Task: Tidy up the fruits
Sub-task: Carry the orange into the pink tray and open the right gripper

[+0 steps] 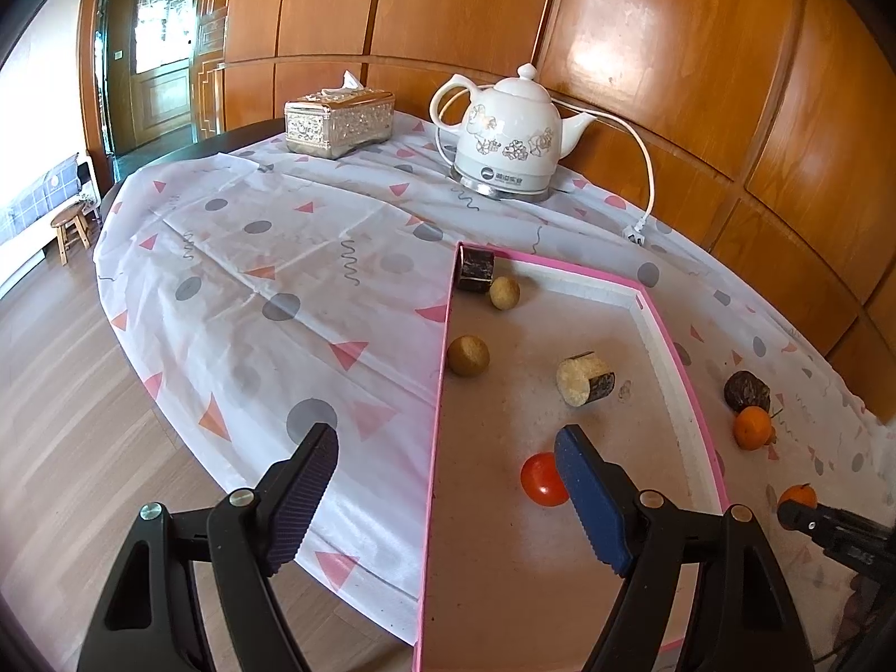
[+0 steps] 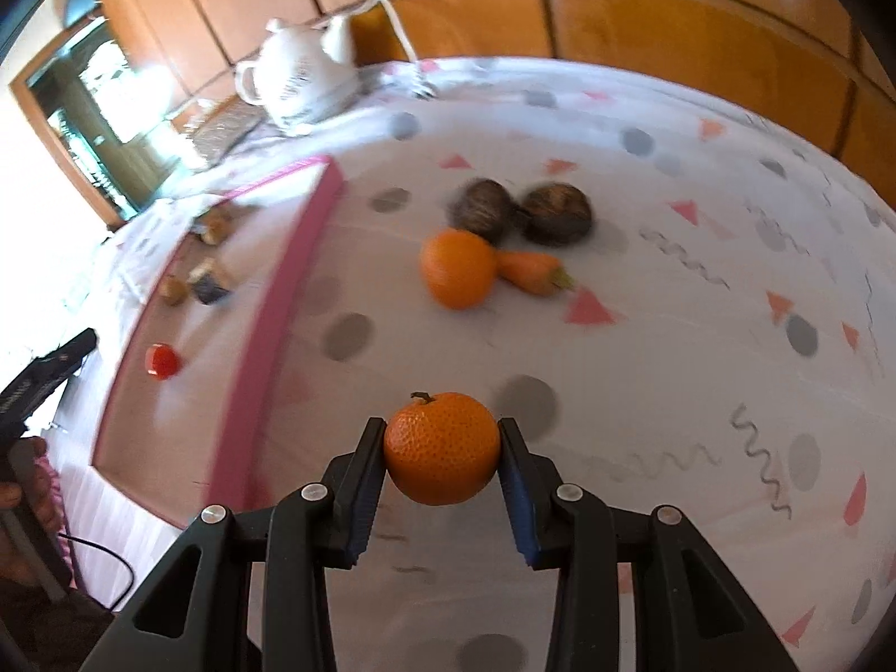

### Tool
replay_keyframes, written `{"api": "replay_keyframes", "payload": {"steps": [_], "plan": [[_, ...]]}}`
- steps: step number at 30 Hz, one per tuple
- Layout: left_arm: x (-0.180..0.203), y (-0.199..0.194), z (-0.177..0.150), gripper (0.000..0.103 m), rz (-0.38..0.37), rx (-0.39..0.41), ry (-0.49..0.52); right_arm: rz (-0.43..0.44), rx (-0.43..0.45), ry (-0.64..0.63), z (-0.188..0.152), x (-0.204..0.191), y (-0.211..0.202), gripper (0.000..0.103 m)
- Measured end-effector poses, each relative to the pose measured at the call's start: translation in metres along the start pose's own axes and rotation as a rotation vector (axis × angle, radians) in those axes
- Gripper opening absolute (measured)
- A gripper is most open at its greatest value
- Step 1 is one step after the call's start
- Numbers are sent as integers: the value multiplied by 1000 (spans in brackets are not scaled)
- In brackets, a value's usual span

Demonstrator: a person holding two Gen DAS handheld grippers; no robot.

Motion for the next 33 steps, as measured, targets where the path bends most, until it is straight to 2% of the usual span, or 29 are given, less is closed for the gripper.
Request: {"api": "replay_keyframes", "payload": {"steps": [8, 17, 21, 33], "plan": [[-5, 0, 1, 80, 10, 9, -20, 91, 52, -57, 15, -42, -18, 39], [-11, 3, 1, 81, 19, 6, -35, 160, 47, -142, 32, -99, -8, 39], [-12, 5, 0, 81, 20, 0, -40, 147, 37, -172, 37, -118, 4, 39], [-15, 4, 1, 81, 24, 8, -49, 99, 27, -165, 46, -132, 24, 43]]}}
Point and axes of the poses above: each gripper's, at about its wrist camera, not at the fingertips, and y roughly the way its jaws point, x to its right, z to its top, the point moved 1 cm from there along y, roughly the way its jaws point, and after that the axes turned 8 degrees about -z, right-handed, at the moved point
